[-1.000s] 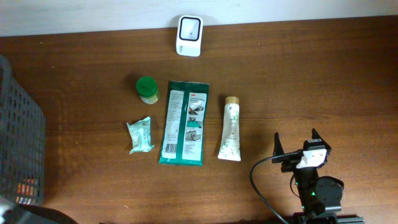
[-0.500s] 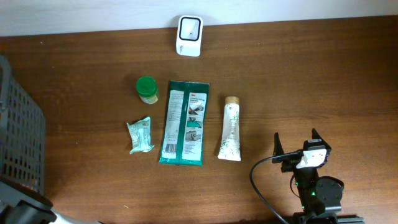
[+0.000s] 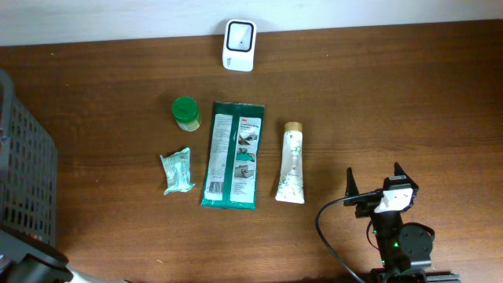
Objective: Scan the item barcode
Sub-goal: 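Reach the left gripper into the basket and grasp the orange snack packet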
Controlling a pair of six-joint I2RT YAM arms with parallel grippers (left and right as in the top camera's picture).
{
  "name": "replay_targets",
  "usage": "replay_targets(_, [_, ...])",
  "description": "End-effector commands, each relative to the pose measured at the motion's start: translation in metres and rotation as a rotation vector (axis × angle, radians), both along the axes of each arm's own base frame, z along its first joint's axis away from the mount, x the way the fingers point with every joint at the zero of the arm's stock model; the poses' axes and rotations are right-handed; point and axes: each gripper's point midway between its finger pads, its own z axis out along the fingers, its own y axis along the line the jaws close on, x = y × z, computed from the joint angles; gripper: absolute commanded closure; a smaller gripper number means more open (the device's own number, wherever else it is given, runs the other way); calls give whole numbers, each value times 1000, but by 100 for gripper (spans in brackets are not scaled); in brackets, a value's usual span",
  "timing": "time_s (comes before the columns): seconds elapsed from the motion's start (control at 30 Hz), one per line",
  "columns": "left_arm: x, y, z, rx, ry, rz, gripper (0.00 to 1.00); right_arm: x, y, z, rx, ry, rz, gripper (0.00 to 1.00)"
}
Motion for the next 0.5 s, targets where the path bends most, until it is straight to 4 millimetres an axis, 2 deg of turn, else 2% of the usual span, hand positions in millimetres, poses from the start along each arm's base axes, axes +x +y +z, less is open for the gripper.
replay_targets(0.0, [9, 6, 4, -7, -38, 15, 100, 0, 1, -2, 1, 4, 1, 2])
replay_targets(0.1, [27, 27, 46, 65, -110, 12, 100, 0, 1, -2, 1, 4, 1, 2])
replay_targets(0.2, [49, 48, 116, 188, -242, 1, 100, 0, 1, -2, 1, 4, 1, 2])
replay_targets(0.27, [62, 53, 157, 258, -331, -18, 100, 0, 1, -2, 1, 4, 1, 2])
replay_targets(0.37, [84, 44, 242, 411, -490, -81, 100, 0, 1, -2, 1, 4, 1, 2])
replay_targets(0.47, [97, 23, 302, 524, -595, -147, 100, 0, 1, -2, 1, 4, 1, 2])
